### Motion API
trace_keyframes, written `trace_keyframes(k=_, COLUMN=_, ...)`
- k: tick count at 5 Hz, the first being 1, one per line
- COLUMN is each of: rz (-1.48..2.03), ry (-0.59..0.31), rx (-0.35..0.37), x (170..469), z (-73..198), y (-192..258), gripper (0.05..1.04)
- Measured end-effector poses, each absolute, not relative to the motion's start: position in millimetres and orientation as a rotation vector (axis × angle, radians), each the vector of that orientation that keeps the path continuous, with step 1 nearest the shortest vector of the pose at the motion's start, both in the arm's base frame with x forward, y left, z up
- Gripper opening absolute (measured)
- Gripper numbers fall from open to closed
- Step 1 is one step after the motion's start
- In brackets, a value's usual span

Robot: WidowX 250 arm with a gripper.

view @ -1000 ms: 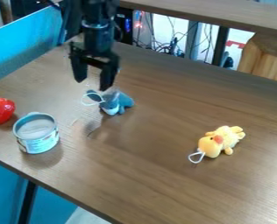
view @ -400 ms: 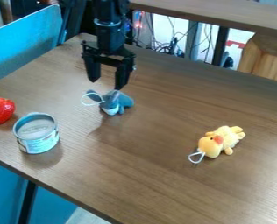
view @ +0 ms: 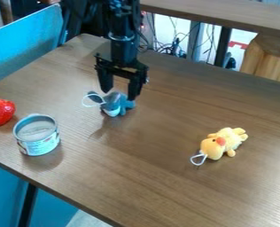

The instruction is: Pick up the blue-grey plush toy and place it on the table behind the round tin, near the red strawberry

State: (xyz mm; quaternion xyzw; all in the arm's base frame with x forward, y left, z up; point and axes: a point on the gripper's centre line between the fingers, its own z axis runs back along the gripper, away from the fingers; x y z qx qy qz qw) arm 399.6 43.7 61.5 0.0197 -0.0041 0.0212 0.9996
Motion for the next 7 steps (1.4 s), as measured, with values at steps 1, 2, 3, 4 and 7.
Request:
trace_keyframes(k=1, rz=0.052, ry=0.048, rx=0.116, x=397.5, z=48.4, y=44.9, gripper=1.004)
trace_keyframes(k=2, rz=0.071, ry=0.087, rx=0.129, x=397.6, z=35.3, y=47.7, gripper=1.004)
trace_keyframes(k=3, rz=0.084, ry=0.120, rx=0.165, x=394.7, z=30.8, y=52.6, gripper=0.967)
trace_keyframes(k=4, rz=0.083, ry=0.137, rx=0.207, x=391.8, z=32.1, y=59.0, gripper=0.762)
trace_keyframes(k=7, rz=0.282, ry=-0.058, rx=0.133, x=369.0, z=119.5, y=117.7, gripper=0.688)
